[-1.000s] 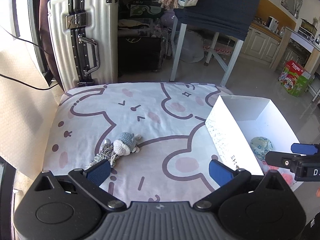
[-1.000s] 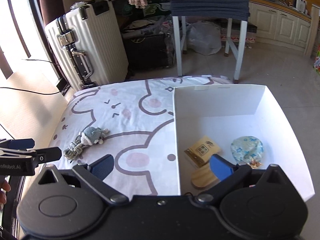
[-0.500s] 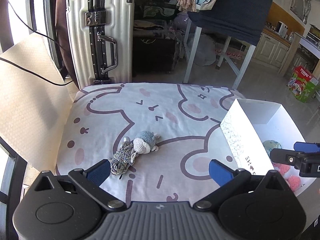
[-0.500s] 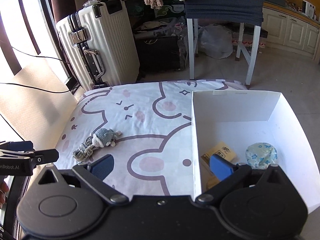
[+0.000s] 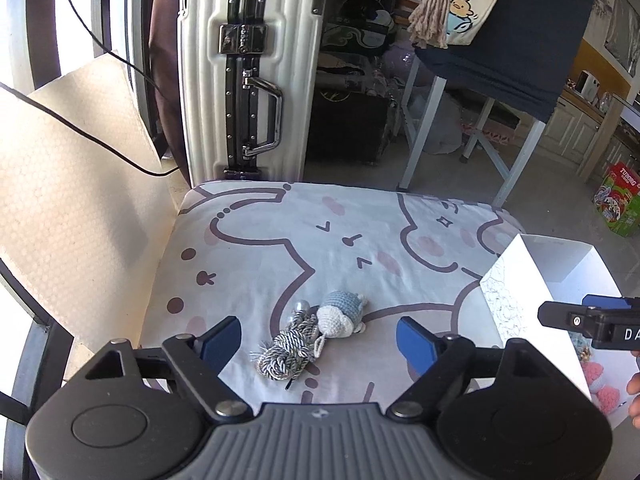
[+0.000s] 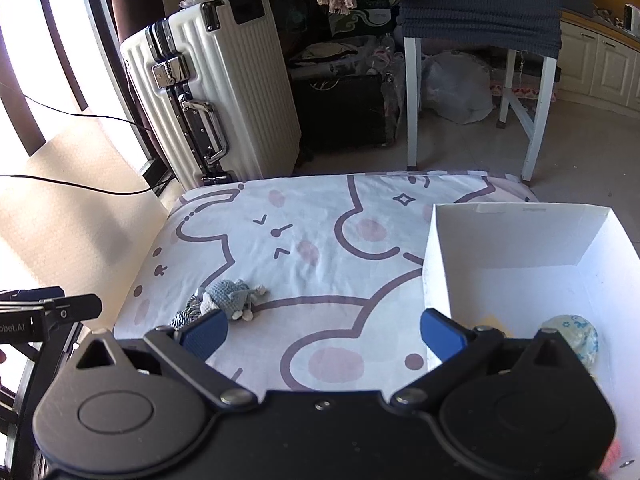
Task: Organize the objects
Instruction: 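Grasp the grey knit toy with the right gripper while the left gripper grasps the twisted rope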
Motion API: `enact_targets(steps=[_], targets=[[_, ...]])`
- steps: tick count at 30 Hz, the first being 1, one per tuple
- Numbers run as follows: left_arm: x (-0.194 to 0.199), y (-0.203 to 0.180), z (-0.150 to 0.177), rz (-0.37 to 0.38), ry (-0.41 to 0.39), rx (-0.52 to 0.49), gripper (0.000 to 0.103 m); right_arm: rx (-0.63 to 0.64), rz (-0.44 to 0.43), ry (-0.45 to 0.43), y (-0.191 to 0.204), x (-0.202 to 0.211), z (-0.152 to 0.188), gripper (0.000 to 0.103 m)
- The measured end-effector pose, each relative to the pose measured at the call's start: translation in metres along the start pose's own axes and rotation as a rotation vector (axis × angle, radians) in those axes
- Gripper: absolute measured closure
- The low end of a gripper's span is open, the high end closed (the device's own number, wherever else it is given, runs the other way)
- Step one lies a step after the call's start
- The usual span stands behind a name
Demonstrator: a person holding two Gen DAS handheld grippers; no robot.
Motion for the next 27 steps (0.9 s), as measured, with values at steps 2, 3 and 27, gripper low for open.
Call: enact_targets(steps=[2, 3, 27], targets=[[-0.010, 0.010, 0.002, -0.017, 0.015, 0.010, 0.024, 0.000, 0.010, 0.007, 0.005, -0.014, -0.003, 0.000], [-0.015, 0.015, 0.003, -0.026, 0.023, 0.017, 0.026, -0.006, 0.017, 0.015, 0.007, -0.023, -0.005, 0.000], [-0.122, 0.052, 0.036, -0.032, 0.115, 0.045, 0.042, -0.542, -0.077, 0.345, 0.065, -0.195, 0.028, 0.022]])
Point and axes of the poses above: each gripper's, at about its wrist camera, not at the fingertips, and x roughly against the way its jaws point, y to its left, z to its underside, the point moved 6 cm from there along -x, roughly the way its jaws point, and after that the axes turned 13 degrees about -x, right-handed, at the moved point
